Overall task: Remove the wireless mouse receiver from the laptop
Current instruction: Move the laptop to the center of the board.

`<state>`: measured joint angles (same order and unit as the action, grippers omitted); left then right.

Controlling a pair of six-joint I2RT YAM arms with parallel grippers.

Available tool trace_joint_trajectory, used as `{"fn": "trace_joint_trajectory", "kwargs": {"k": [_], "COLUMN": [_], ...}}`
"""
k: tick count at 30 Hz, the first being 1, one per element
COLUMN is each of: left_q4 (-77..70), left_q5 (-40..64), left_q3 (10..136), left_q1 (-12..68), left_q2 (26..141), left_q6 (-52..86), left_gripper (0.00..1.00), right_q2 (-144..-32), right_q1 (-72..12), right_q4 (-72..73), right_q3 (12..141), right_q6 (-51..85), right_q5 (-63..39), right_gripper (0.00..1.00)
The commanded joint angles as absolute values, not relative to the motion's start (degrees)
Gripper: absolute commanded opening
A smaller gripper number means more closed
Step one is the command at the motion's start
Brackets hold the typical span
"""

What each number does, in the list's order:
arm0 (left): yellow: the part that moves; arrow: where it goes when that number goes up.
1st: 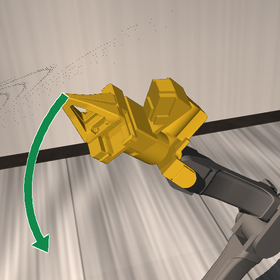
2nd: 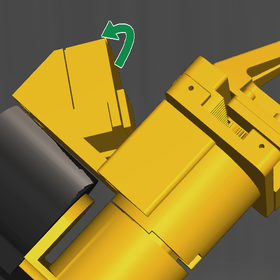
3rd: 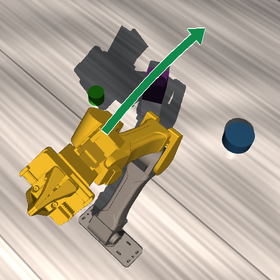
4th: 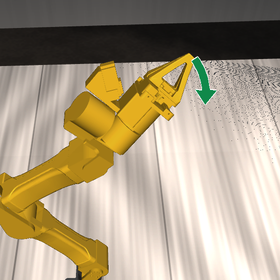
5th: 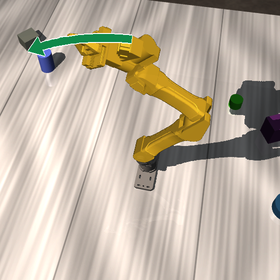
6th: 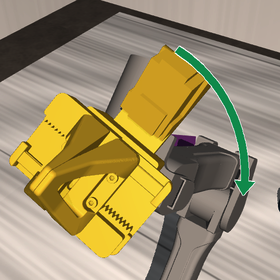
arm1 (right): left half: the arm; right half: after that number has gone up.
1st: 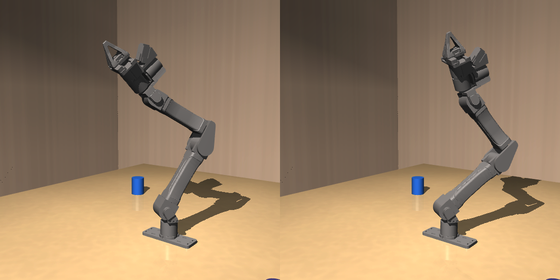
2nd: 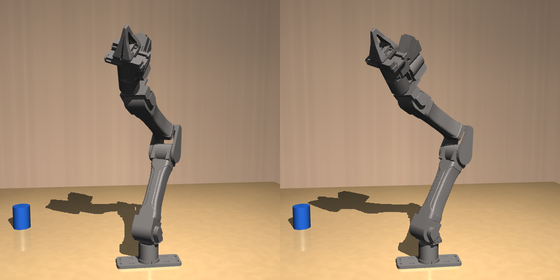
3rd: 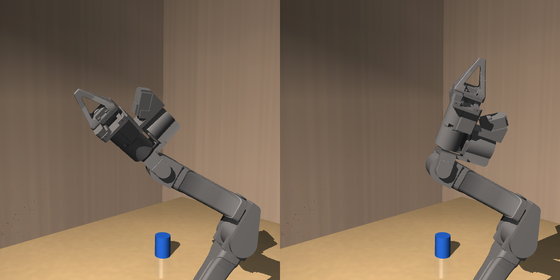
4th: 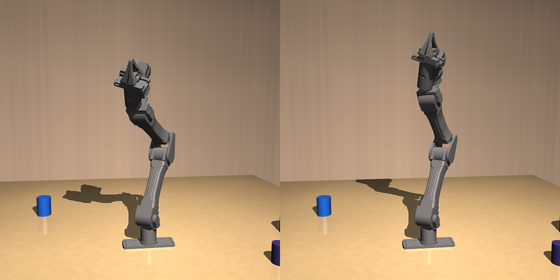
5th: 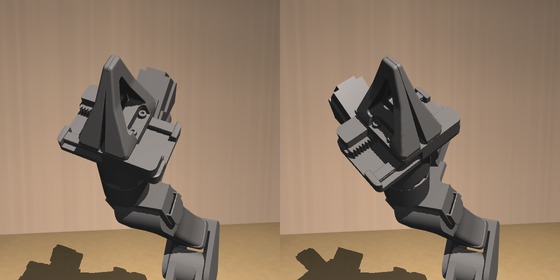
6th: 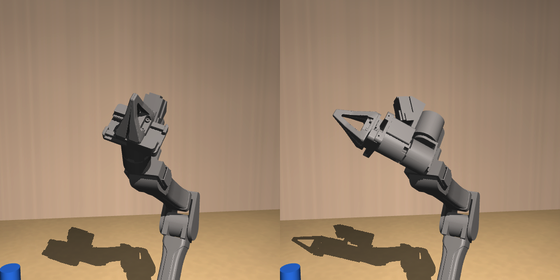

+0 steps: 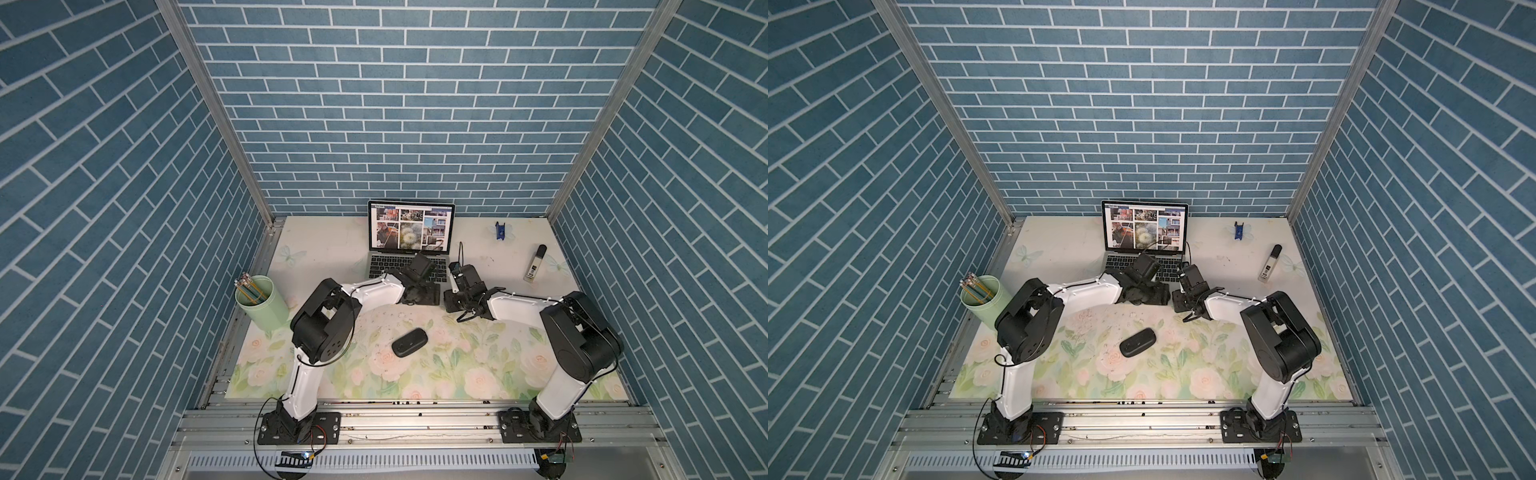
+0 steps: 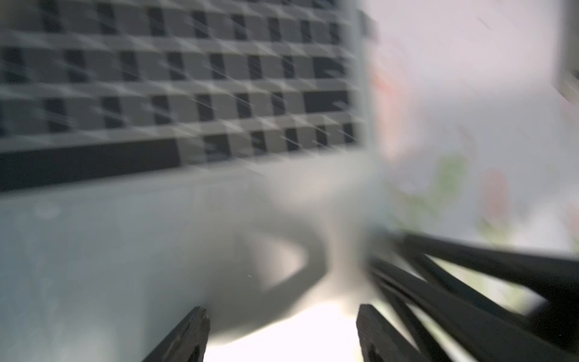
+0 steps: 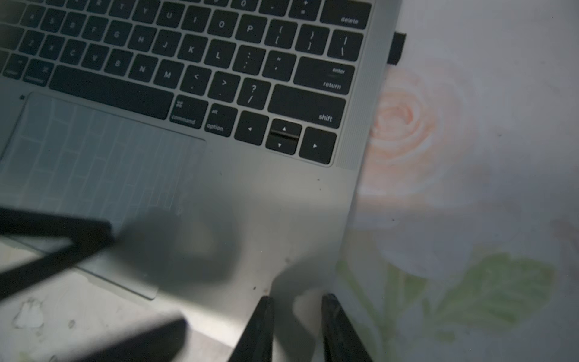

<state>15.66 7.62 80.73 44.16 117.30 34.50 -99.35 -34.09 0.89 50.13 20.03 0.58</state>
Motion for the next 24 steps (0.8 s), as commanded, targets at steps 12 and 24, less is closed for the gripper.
{"fn": "trace_joint_trajectory", "kwargs": {"k": [12, 24], "left_q4": [17.64, 27.26], "left_q5": [7.43, -2.98], "left_q3": [81.12, 89.04], "left_q1": [42.38, 41.76], "left_q2": [115.34, 109.28], "left_q6": [34.23, 28.67], "left_gripper": [0.79, 0.82], "right_q2": [-102.40, -95.04], "right_q1": [-39.02, -35.81], "right_q4": [-7.53, -15.51], "right_q3": [48.32, 51.58], "right_q6": [22.50, 19.22], "right_q5": [-10.28, -4.66], "right_gripper": [0.61, 0.74]}}
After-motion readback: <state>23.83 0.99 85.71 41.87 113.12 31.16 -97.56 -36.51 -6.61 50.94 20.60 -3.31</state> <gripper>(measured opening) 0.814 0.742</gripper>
